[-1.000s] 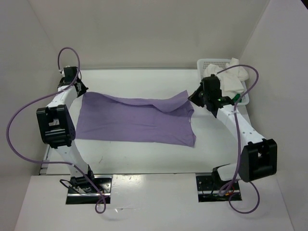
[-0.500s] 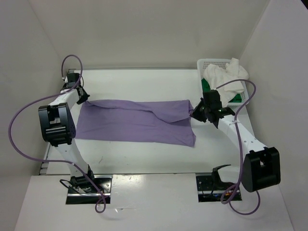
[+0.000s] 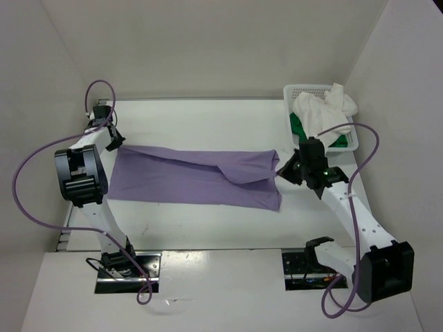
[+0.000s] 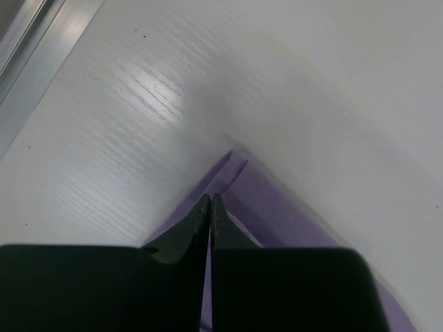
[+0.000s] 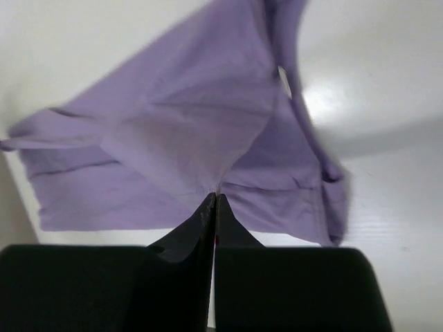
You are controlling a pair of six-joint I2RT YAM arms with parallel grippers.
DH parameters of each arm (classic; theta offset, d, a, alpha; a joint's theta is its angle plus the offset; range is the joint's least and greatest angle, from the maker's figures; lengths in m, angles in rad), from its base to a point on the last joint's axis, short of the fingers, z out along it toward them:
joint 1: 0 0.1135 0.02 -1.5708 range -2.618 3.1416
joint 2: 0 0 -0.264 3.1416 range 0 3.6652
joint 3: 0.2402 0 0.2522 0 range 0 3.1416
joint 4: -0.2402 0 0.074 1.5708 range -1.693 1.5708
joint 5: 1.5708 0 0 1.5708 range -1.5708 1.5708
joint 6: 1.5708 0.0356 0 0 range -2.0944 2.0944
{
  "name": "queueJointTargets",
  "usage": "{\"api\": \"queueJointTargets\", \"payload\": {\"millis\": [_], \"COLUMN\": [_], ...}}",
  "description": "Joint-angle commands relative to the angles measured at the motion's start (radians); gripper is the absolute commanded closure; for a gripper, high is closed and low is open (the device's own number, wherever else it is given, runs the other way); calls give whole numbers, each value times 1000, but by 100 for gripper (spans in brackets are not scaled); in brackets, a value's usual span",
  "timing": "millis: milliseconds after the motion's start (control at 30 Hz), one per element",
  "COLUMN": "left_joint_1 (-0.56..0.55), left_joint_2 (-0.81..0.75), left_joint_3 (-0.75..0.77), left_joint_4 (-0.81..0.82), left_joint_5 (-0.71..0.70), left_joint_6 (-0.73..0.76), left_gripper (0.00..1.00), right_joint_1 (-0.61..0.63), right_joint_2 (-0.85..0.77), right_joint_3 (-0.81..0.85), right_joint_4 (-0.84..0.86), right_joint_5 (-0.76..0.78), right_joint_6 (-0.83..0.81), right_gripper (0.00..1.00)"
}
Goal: Fold and stack the t-shirts
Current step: Fold the 1/3-folded T-shirt at the center of the board.
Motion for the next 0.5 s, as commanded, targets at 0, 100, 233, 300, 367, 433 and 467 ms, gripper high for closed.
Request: {"api": "queueJointTargets", "payload": {"millis": [0,100,233,300,367,433,467], "left_joint_1": [11,11,11,11,11,11,11], "left_joint_2": [49,36,-12,-41,-63,-104,-122], "left_joint_3": [55,55,-5,-14,-14,9,19], "left_joint_4": [-12,-22,0,11,0,0,0], "left_joint_5": [-31,-31,-55,-73,-74,-38,-22], "left_joint_6": [23,23,23,14,0,-30,-40], "left_gripper": [92,71,51,42,28,23,21], "right_joint_1": [-6,-6,-6,-6,-6,-6,21], "right_joint_2": [35,85,96,96,86,85,76], "right_joint_3": [-89,-79,-91,-91,-91,-65,-37], "right_joint_4": [-16,-3,-3,-13,-13,-22,-32], "right_joint_5": [24,24,54,54,68,94,110], "right_joint_6": [4,4,4,15,15,2,2], "right_gripper": [100,97,90,77,65,60,60]}}
